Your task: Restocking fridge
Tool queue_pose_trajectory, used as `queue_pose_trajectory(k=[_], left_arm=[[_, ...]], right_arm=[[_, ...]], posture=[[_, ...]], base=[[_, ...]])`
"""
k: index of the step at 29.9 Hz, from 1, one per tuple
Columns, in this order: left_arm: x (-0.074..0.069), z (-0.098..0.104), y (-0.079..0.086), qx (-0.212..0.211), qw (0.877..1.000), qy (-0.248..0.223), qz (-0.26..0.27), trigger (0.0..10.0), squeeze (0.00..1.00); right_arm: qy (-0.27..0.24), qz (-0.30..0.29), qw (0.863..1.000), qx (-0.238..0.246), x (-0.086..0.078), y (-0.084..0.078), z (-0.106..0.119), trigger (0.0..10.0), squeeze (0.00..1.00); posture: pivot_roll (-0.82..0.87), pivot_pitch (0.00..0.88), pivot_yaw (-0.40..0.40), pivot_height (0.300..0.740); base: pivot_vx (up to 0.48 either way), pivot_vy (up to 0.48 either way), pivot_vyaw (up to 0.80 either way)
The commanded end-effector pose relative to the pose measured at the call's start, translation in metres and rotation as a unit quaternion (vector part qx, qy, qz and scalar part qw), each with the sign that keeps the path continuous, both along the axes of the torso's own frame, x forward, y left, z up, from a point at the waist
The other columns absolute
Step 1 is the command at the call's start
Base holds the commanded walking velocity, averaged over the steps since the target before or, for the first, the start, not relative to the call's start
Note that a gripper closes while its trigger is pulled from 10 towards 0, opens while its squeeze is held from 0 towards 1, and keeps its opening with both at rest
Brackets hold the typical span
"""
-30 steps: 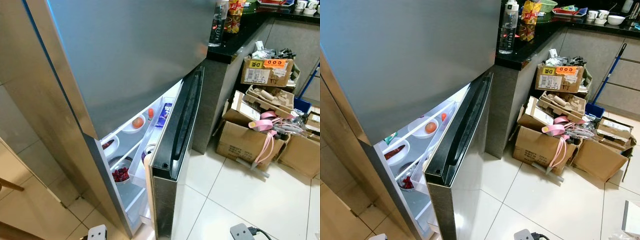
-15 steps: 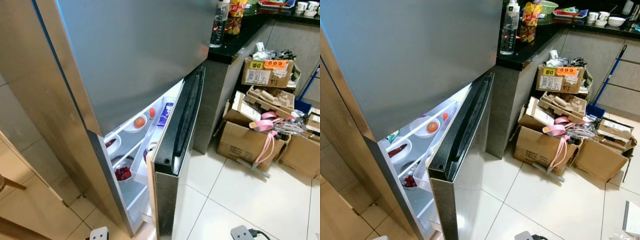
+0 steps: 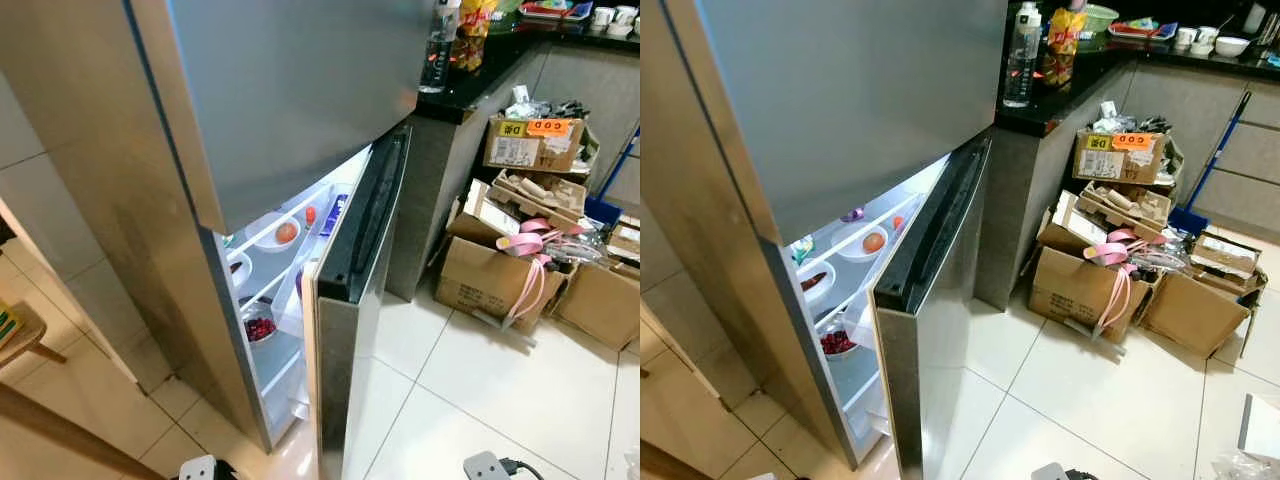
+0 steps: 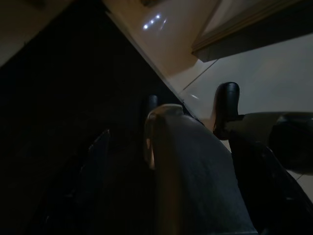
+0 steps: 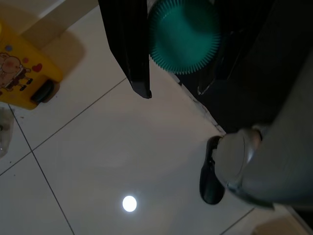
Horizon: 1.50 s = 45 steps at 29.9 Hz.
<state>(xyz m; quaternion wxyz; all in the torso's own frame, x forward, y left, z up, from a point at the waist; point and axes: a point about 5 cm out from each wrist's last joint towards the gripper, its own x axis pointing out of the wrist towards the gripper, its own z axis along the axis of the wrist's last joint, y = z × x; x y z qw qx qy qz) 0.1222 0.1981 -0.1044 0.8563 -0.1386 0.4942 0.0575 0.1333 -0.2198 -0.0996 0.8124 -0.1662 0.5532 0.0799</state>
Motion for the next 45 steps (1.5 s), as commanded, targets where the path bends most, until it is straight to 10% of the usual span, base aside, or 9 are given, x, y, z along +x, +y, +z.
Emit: queue_pose_trajectory(k=[1,37,45], left_arm=[[-0.006,-0.003,-0.004,-0.001,1.0,0.012,-0.007,10.0,0.0],[0.003,0.003,0.01,0.006,0.999,-0.018,0.028,10.0,0.0],[0.08,0.056,0.066,0.009,0.961,-0.225,0.159,10.0,0.0]], right_arm=[[-0.002,0.008,1.0,-0.01,0.003,-0.004,0.002,10.0,0.0],[0.0,0.009,1.0,-0.004,0.001,0.001,0.0,10.0,0.0],[0.002,0.011,1.0,-0.007,-0.001,-0.002,0.0,10.0,0.0]], posture=[[-0.05,0.0,-0.02,0.74],[-0.05,0.0,-0.014,0.74],[-0.05,0.0,-0.025,0.74]], base=[[-0.431,0.0,0.0],[-0.011,-0.142,0.0],[0.0,0.0,0.0]])
